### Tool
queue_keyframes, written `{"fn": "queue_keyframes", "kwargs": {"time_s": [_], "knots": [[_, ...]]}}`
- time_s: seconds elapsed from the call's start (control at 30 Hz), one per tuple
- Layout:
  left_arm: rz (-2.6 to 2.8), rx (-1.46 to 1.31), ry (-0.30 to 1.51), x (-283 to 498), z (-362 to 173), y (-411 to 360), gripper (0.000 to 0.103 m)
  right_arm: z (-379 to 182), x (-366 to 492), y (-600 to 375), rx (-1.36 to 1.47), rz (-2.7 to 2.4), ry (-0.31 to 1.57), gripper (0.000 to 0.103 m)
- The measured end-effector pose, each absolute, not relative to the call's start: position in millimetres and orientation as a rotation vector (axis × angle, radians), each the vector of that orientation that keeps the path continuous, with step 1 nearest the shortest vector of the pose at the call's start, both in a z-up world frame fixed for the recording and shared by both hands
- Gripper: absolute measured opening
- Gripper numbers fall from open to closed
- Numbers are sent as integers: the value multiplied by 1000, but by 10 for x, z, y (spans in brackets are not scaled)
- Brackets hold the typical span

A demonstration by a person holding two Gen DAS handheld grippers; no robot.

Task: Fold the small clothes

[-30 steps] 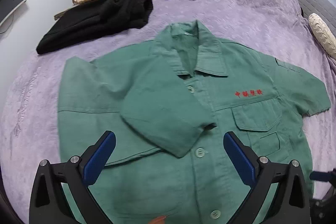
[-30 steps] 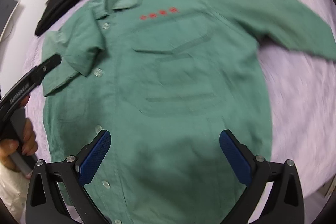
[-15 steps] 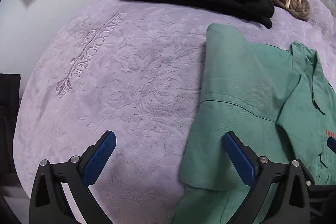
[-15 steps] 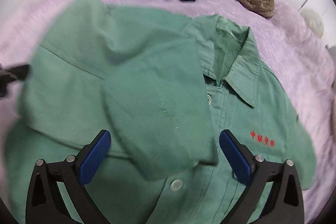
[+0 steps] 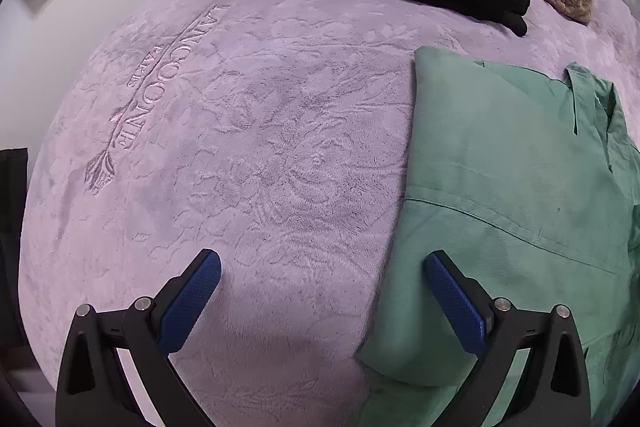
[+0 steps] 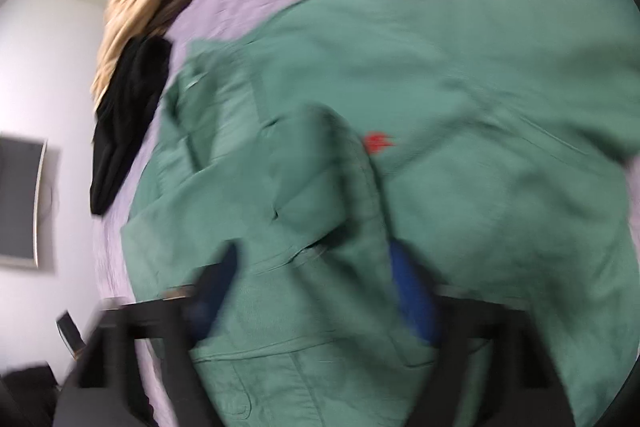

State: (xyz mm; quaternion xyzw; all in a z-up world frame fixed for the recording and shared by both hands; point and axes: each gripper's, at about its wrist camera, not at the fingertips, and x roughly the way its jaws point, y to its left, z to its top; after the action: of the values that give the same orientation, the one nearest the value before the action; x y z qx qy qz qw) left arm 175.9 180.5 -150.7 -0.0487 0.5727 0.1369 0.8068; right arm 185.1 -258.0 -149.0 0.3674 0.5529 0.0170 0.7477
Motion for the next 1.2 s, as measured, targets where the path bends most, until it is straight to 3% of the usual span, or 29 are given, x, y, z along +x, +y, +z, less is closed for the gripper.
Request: {"fn": "queue_keyframes", "kwargs": {"time_s": [0.27,0.63,0.67,0.7,0.73,0.77,0.83,1.1,1.17,1.2], "knots": [[246,-67,1192,1836,-1414,1694,103,-1632,1793,-2650,877,27,1230,92],[104,-153,1255,2857,-1635,1648,102,-1457,2017,-2551,522,33,1227,91],[89,-172,1259,2906,-1665,1644,98,-1518,2055,-2552,523,26,1250,89],[64,-193,1258,2932,-1685,1631,88,-1570,2088,-2546,515,12,1274,77],[34,-209,1257,2946,-1694,1607,65,-1591,2124,-2514,473,-4,1300,41],[0,-217,1253,2953,-1692,1571,37,-1575,2141,-2487,424,-26,1313,27],[-29,-195,1249,2943,-1657,1501,9,-1479,2136,-2478,397,-22,1291,17],[17,-301,1152,2872,-1439,1952,8,-1389,2169,-2621,423,46,1287,14],[47,-299,1172,2884,-1498,2037,7,-1393,2070,-2721,476,-33,1309,27],[55,-310,1184,2865,-1513,2085,7,-1378,2015,-2773,499,-72,1314,48]]}}
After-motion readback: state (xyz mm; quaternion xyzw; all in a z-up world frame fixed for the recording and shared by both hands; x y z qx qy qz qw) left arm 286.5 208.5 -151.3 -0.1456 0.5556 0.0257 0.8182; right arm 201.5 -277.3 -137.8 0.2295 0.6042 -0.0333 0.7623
